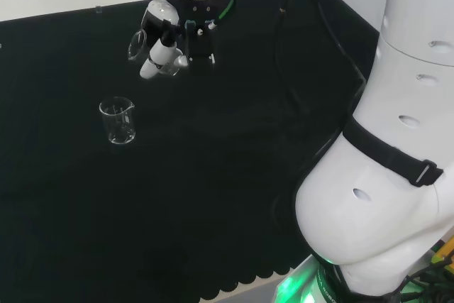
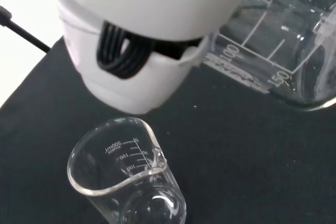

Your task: Place the beaker back on the table.

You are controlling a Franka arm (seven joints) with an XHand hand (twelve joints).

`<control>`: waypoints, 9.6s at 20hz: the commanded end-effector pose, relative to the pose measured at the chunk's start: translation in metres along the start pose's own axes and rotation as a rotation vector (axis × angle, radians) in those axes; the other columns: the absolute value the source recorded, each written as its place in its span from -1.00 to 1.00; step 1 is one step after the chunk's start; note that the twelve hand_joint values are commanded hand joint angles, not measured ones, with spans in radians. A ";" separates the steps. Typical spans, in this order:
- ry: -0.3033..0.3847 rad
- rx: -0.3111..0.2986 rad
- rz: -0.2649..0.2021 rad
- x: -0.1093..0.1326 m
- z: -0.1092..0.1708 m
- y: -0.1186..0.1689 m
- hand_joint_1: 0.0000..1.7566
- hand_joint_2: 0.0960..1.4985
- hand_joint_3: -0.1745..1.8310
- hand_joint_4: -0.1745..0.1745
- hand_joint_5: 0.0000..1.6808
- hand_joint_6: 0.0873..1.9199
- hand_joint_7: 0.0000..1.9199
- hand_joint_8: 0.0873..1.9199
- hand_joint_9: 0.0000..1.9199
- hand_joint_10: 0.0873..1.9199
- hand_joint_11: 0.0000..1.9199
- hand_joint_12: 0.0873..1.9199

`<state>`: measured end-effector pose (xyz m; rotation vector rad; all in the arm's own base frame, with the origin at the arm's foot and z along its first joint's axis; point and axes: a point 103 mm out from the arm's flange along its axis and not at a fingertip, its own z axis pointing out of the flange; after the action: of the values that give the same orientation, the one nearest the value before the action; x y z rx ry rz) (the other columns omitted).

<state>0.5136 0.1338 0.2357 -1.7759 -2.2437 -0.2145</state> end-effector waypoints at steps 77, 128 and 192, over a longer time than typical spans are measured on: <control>0.591 -0.228 -0.004 -0.058 0.126 0.002 0.63 0.31 -1.00 -1.00 0.56 -0.65 0.67 -1.00 0.45 -0.72 0.26 -0.32; 0.578 -0.250 0.113 -0.072 0.161 -0.001 0.62 0.30 -1.00 -0.98 0.57 -0.55 0.69 -1.00 0.53 -1.00 0.23 -0.32; 0.479 -0.119 0.058 -0.083 0.159 -0.026 0.35 0.13 -1.00 -0.26 -0.54 -0.49 -0.06 -1.00 -0.08 -1.00 -0.70 0.27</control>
<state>0.4873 0.0938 0.0616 -1.6198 -1.8666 -0.6994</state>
